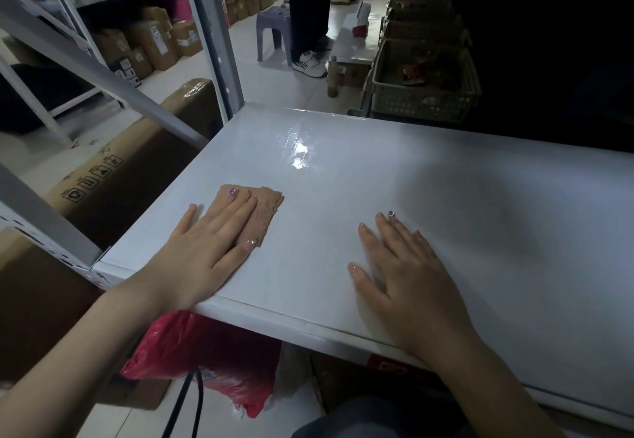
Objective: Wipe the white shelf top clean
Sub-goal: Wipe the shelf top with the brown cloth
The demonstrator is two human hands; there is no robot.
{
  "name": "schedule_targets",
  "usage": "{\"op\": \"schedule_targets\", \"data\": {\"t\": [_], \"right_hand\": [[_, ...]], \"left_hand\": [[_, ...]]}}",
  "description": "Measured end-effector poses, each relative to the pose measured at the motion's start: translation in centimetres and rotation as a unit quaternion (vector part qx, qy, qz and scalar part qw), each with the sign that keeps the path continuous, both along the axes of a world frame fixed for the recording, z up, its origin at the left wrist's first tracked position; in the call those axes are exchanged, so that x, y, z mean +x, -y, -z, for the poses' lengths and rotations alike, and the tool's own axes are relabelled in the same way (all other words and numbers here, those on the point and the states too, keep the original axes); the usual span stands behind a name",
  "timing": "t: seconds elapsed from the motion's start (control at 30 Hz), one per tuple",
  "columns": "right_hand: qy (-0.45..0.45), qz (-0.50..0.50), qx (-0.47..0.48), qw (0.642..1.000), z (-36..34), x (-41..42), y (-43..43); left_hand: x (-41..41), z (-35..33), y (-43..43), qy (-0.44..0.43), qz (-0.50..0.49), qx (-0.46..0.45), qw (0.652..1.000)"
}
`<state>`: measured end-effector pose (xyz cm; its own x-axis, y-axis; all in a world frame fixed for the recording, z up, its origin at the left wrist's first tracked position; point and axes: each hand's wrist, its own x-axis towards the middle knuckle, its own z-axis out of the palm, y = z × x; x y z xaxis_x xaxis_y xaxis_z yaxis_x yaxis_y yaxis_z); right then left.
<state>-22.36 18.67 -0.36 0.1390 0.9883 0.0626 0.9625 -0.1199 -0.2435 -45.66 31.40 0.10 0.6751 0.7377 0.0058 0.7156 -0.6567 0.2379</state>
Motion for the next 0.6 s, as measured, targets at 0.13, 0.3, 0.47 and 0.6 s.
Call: {"op": "schedule_targets", "data": {"t": [0.13, 0.3, 0.47, 0.6], "right_hand": [[-0.002, -0.002, 0.001, 1.000, 0.0, 0.0, 0.0], [-0.006, -0.001, 0.002, 1.000, 0.0, 0.0, 0.0], [-0.013, -0.001, 0.002, 1.000, 0.1, 0.1, 0.0], [-0.007, 0.000, 0.001, 1.000, 0.1, 0.1, 0.0]], "left_hand": [[-0.8, 0.1, 1.1, 0.000, -0.002, 0.004, 1.000], [-2.0, 0.5, 2.5, -0.005, 0.002, 0.016, 1.000], [-3.1, 0.7, 3.3, 0.006, 0.017, 0.019, 1.000], [-3.6, 0.8, 3.5, 0.006, 0.028, 0.025, 0.999]]}}
